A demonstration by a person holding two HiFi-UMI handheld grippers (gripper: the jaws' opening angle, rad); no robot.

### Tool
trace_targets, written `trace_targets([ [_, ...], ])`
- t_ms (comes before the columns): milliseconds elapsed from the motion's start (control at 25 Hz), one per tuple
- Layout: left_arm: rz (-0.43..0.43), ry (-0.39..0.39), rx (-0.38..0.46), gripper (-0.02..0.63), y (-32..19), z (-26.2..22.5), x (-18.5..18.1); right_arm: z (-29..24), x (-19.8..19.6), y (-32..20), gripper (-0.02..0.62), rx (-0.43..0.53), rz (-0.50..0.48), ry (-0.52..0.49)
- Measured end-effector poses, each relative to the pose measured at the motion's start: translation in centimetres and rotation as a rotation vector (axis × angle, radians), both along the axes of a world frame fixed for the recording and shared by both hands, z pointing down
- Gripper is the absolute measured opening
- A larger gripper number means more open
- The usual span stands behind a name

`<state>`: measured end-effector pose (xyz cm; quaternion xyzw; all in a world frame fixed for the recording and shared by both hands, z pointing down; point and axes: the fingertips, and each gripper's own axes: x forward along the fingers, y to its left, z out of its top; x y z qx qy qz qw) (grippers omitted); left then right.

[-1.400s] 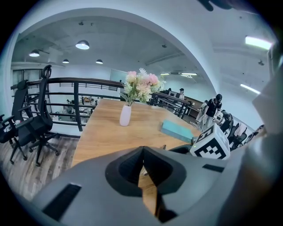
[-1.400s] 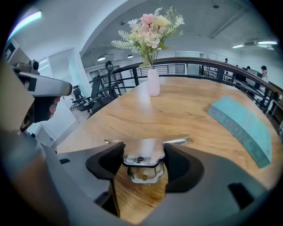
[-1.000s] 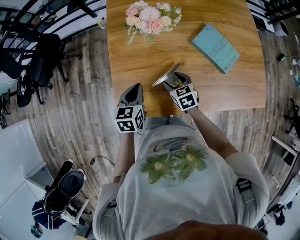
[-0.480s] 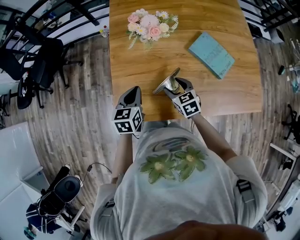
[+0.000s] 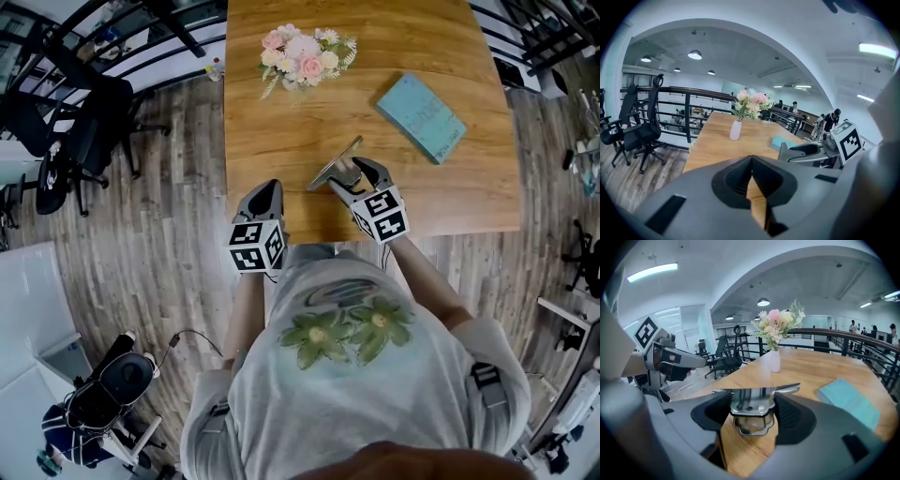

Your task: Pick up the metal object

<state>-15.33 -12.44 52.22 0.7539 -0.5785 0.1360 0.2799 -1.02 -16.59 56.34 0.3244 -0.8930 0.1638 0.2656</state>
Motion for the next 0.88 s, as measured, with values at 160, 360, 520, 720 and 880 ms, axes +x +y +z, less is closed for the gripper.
trace_targets([
  [160, 0.002, -0.004, 0.012, 0.015, 0.4, -0.4, 0.2, -1.6, -0.1, 0.1, 0.295, 0.044, 0.004, -0.032],
  [360, 0.008, -0.015, 0.033, 0.015, 0.7, -1.3, 0.3, -3.5, -0.1, 0.4, 0.295, 0.096, 0.000, -0.059],
  [520, 0.009, -0.022, 0.051, 0.015, 0.9, -2.0, 0.3, -5.0, 0.0, 0.8, 0.295, 0.125, -0.003, -0.073],
  [720, 0.011, -0.035, 0.072, 0.015, 1.1, -2.9, 0.3, -6.8, -0.2, 1.0, 0.295, 0.153, -0.016, -0.090],
  [880, 0.013, -0.043, 0.084, 0.015, 1.4, -3.4, 0.4, -7.8, -0.1, 1.4, 0.295, 0.172, -0.019, -0.096],
])
